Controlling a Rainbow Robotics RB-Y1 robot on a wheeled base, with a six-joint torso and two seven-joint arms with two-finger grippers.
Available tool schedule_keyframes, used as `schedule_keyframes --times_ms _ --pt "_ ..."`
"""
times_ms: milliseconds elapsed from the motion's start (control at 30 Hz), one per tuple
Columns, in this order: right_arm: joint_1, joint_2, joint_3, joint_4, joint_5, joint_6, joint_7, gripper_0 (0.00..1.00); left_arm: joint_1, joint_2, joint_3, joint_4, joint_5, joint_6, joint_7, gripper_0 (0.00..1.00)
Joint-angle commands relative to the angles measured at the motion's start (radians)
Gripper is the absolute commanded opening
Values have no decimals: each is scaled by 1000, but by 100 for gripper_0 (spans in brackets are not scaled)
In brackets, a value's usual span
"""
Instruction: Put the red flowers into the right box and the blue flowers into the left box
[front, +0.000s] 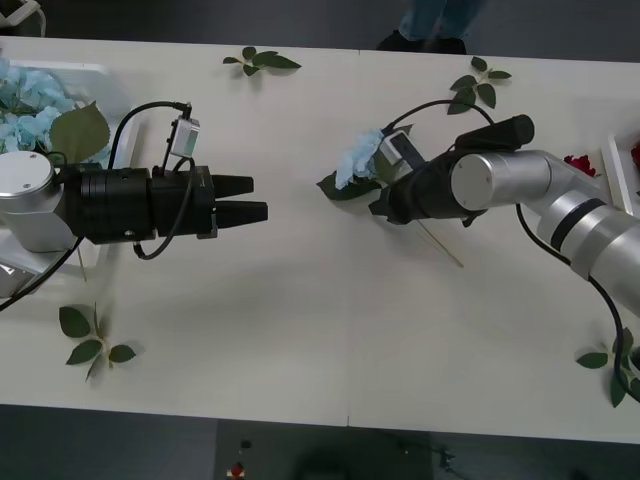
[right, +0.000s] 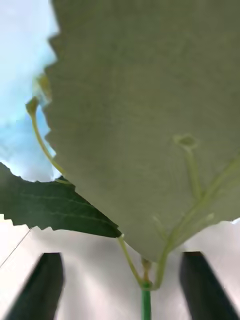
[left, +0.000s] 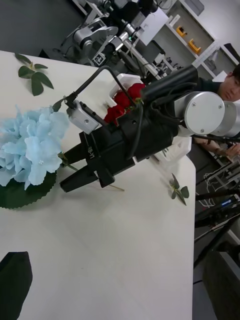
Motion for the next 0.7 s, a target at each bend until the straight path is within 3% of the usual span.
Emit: schedule_keyframes --times_ms 33,400,533,700 --pt "-51 -2 -12 -9 8 -10 -12 0 -33 5 22 -12 17 -5 -31 100" --pt "-51 -25 -14 -27 -91 -20 2 0 -33 5 22 -12 32 -5 -31 100" --pt "-51 -66 -14 -61 -190 -21 9 0 -33 5 22 -12 53 -5 -31 100" --pt "-28 -181 -43 -153 -480 22 120 0 -33 5 24 -12 98 -8 -31 100"
